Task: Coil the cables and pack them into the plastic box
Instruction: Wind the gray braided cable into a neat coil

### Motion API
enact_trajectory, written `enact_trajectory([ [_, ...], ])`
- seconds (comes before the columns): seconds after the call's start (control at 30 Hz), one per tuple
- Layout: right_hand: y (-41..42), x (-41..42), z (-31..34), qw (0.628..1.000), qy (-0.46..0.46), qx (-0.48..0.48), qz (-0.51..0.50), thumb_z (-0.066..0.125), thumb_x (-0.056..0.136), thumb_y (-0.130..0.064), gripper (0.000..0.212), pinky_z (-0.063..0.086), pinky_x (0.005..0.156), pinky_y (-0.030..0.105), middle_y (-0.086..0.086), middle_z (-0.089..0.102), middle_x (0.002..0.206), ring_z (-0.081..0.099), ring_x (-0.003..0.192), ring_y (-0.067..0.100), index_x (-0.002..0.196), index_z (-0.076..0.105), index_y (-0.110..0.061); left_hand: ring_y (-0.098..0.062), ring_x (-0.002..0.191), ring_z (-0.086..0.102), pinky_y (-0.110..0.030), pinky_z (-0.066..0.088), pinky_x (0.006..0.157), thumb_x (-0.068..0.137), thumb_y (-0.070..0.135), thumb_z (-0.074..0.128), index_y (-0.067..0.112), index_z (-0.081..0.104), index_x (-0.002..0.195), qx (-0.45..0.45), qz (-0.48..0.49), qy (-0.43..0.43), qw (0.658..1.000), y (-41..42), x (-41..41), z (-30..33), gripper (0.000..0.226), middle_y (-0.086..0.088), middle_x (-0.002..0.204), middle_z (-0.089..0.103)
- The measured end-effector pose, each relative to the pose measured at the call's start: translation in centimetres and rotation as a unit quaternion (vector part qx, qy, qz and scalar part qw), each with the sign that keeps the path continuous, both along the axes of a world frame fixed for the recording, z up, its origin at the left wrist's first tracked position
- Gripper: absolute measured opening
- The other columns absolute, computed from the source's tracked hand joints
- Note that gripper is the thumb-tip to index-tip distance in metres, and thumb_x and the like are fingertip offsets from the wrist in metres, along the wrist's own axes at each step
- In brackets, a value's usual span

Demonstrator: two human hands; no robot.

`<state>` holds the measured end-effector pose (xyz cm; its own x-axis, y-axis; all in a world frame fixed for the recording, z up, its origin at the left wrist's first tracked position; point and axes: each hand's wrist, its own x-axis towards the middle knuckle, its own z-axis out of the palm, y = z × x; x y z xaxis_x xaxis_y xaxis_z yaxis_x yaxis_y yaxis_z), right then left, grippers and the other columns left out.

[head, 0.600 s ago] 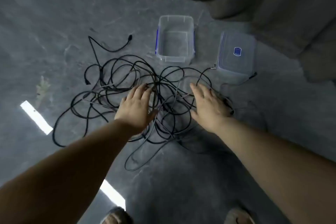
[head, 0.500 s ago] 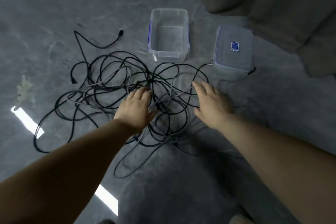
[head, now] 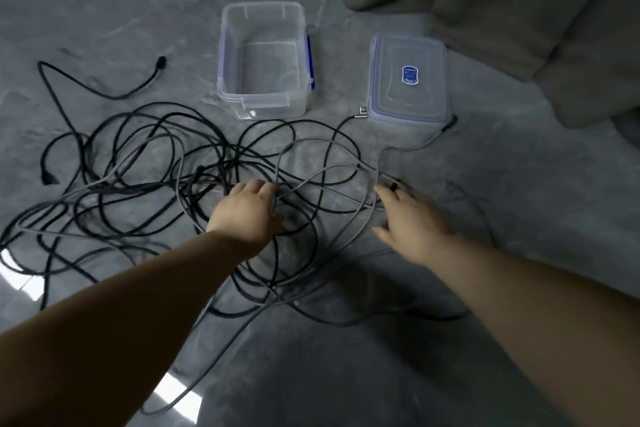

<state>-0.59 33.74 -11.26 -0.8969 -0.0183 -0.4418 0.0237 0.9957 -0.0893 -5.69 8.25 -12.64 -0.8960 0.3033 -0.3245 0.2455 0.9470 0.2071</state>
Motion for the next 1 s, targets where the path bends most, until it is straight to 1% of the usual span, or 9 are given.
enact_trajectory([
  [0.07,0.1,-0.3,-0.5,1.0,-0.02,-0.005,0.005,0.053,0.094,-0.035,0.061,0.042,0.068,0.033,0.01,0.058,0.119,0.06,0.1,0.031,0.146,0.024,-0.02,-0.027,0.13,0.038,-0.039,0.039,0.104,0.093,0.042,0.054,0.027,0.033,0.148,0.01,-0.025,-0.007,1.0,1.0,-0.3,-0.5,0.061,-0.003,0.142,0.043],
  [0.13,-0.1,-1.0,-0.8,0.999,-0.031,-0.035,-0.021,0.053,0.095,-0.033,0.06,0.042,0.067,0.033,0.011,0.062,0.113,0.061,0.097,0.032,0.147,0.024,-0.023,-0.027,0.13,0.038,-0.038,0.038,0.105,0.093,0.04,0.054,0.03,0.031,0.149,0.024,-0.032,-0.013,0.999,1.9,-0.6,-0.7,0.061,-0.002,0.144,0.041],
  [0.3,-1.5,-2.8,-1.1,0.985,0.01,-0.155,-0.075,0.052,0.095,-0.027,0.044,0.043,0.1,0.033,0.005,0.05,0.138,0.051,0.121,0.027,0.138,0.048,-0.017,-0.03,0.127,0.041,-0.041,0.041,0.101,0.095,0.031,0.053,0.025,0.04,0.146,0.078,-0.008,0.012,0.997,3.6,-1.1,-0.6,0.053,-0.002,0.143,0.045],
  [0.43,-3.6,-2.8,0.1,0.958,0.16,-0.235,-0.026,0.06,0.089,-0.014,0.022,0.047,0.084,0.03,0.005,0.065,0.107,0.061,0.098,0.026,0.108,0.071,-0.012,-0.027,0.115,0.057,-0.031,0.045,0.094,0.099,0.025,0.05,0.02,0.053,0.138,0.196,0.056,0.046,0.978,4.5,-1.9,0.5,0.04,-0.006,0.128,0.061],
  [0.53,-5.0,-2.8,1.5,0.936,0.202,-0.289,-0.006,0.062,0.084,-0.005,0.013,0.049,0.077,0.033,0.003,0.066,0.092,0.062,0.085,0.025,0.091,0.07,-0.013,-0.015,0.105,0.062,-0.018,0.043,0.086,0.1,0.021,0.049,0.023,0.051,0.139,0.262,0.095,0.025,0.96,4.9,-2.9,2.3,0.039,0.001,0.12,0.064],
  [0.6,-5.8,-3.0,2.5,0.923,0.203,-0.326,-0.013,0.059,0.083,-0.003,0.014,0.05,0.072,0.038,-0.002,0.063,0.083,0.061,0.078,0.024,0.088,0.062,-0.015,-0.018,0.107,0.059,-0.024,0.045,0.091,0.095,0.013,0.054,0.023,0.055,0.135,0.265,0.055,0.069,0.96,4.3,-3.3,3.4,0.042,0.0,0.126,0.057],
  [0.7,-6.5,-3.7,4.3,0.909,0.215,-0.355,-0.025,0.056,0.084,-0.001,0.021,0.051,0.068,0.038,-0.008,0.059,0.076,0.056,0.069,0.019,0.085,0.056,-0.022,-0.029,0.107,0.053,-0.037,0.047,0.093,0.087,0.013,0.065,0.019,0.064,0.12,0.231,0.041,0.149,0.961,2.6,-3.7,4.4,0.034,-0.008,0.118,0.051],
  [0.83,-7.2,-5.5,6.2,0.863,0.289,-0.406,-0.08,0.051,0.086,0.004,0.027,0.051,0.076,0.032,-0.01,0.058,0.08,0.064,0.078,0.019,0.095,0.061,-0.019,-0.034,0.106,0.047,-0.037,0.041,0.085,0.093,0.025,0.061,0.013,0.067,0.109,0.17,0.096,0.222,0.955,0.5,-3.7,6.0,0.021,-0.014,0.106,0.054],
  [1.0,-7.1,-8.6,7.1,0.808,0.365,-0.404,-0.225,0.045,0.09,-0.001,0.034,0.051,0.089,0.038,0.014,0.066,0.108,0.065,0.093,0.028,0.115,0.067,-0.011,-0.034,0.106,0.05,-0.038,0.044,0.088,0.094,0.033,0.059,0.012,0.069,0.098,0.162,0.175,0.207,0.949,-3.9,-3.9,7.5,0.024,-0.012,0.108,0.056],
])
